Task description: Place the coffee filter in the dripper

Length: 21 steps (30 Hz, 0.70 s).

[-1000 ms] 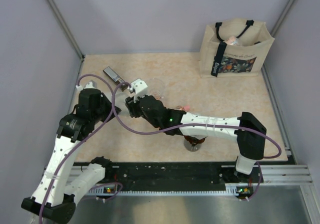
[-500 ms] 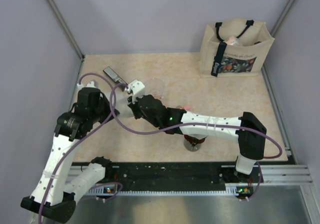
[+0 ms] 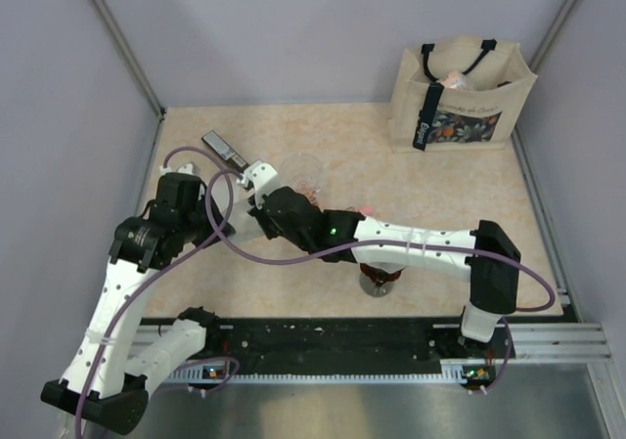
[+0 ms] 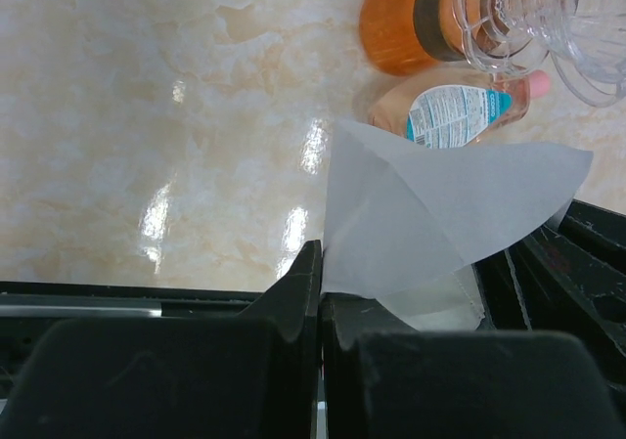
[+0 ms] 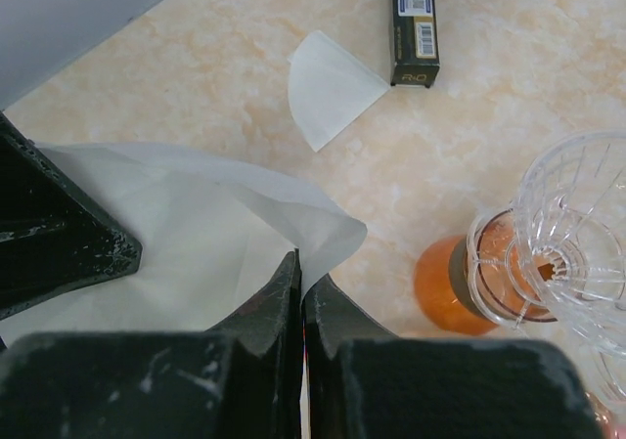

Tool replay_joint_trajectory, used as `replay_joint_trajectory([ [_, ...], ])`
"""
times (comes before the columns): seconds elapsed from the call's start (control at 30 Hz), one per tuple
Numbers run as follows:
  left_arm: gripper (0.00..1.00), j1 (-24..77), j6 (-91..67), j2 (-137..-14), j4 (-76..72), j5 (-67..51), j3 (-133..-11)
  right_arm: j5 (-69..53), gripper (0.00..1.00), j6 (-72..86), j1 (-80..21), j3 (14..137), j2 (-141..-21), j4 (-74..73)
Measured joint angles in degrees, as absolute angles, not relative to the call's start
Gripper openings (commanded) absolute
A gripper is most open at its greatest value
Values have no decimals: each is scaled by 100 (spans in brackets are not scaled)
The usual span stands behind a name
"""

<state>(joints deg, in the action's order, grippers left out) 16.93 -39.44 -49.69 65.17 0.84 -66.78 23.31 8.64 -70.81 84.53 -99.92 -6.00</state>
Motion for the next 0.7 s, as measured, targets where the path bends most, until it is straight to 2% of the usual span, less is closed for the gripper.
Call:
replay_joint_trajectory([
  [0.17,15,1699,-3896,-5028,6549,14,-6678,2252,0,869,-7081,8486,-9988,-878],
  [0.23,26,1697,-3881,-5013,6595,-10,-6678,2222,0,875,-7076,8488,-9979,-1041],
  [0.27,36,1697,-3876,-5000,6604,-43,-6678,2202,0,880,-7074,8497,-9979,-1120],
  [0.33,49,1697,-3852,-4965,6598,-121,-6678,2154,0,904,-7074,8567,-9979,-1317],
  [0.37,59,1697,-3841,-4936,6593,-183,-6681,2137,0,913,-7074,8626,-9977,-1415],
  [0.43,83,1697,-3800,-4866,6541,-360,-6687,2137,0,921,-7072,8764,-9977,-1597],
  [0.47,99,1697,-3771,-4801,6469,-482,-6687,2147,0,934,-7063,8844,-9970,-1680],
  [0.7,99,1697,-3704,-4038,5826,-1225,-6775,1868,0,1105,-6654,9579,-9887,-2408],
])
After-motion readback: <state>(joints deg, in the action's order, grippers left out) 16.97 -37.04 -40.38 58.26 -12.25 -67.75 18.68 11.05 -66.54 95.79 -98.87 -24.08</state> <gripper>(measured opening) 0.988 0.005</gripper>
